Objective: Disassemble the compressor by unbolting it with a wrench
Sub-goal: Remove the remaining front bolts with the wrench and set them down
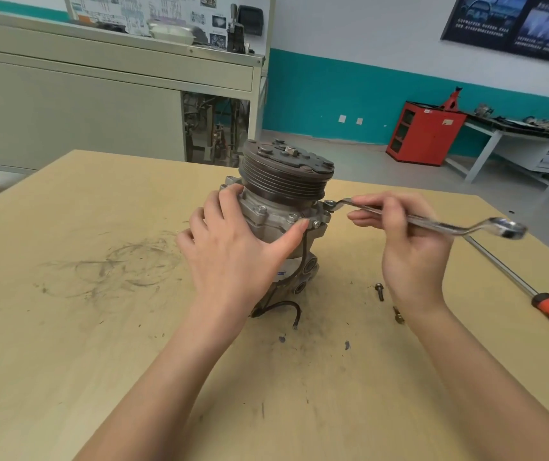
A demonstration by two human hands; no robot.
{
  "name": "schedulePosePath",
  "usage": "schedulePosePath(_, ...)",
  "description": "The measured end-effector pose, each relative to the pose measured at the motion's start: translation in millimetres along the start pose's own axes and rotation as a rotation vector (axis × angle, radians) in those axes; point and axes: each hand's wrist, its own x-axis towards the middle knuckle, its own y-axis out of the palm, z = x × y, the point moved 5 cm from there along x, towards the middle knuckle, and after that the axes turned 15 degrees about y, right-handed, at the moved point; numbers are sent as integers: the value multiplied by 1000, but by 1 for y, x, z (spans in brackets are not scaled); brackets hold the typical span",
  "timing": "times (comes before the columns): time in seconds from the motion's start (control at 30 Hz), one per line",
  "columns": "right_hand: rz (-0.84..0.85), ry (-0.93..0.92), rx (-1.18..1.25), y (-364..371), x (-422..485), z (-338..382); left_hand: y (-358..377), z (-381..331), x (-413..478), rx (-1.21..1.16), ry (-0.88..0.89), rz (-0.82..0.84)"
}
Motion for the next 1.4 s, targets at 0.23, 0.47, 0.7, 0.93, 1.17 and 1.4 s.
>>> schedulePosePath(0.23, -4, 814, 923, 9, 23, -66, 1, 0, 1, 14, 12, 4)
schedulePosePath(0.47, 206, 1129, 1052, 38, 48, -101, 1, 0, 1, 29, 7, 4)
schedulePosePath(0.7, 397, 1077, 750, 70, 72, -97, -1, 0, 1, 33, 2, 22)
schedulePosePath(0.93, 41, 429, 189, -1, 57, -29, 0, -1, -1, 32, 4, 28)
schedulePosePath(1.17, 42, -140, -241, 8, 23, 25, 0, 0, 0, 28, 1, 20)
schedulePosePath(1.4, -10, -463, -603, 14, 14, 44, 0, 1, 0, 27, 6, 13)
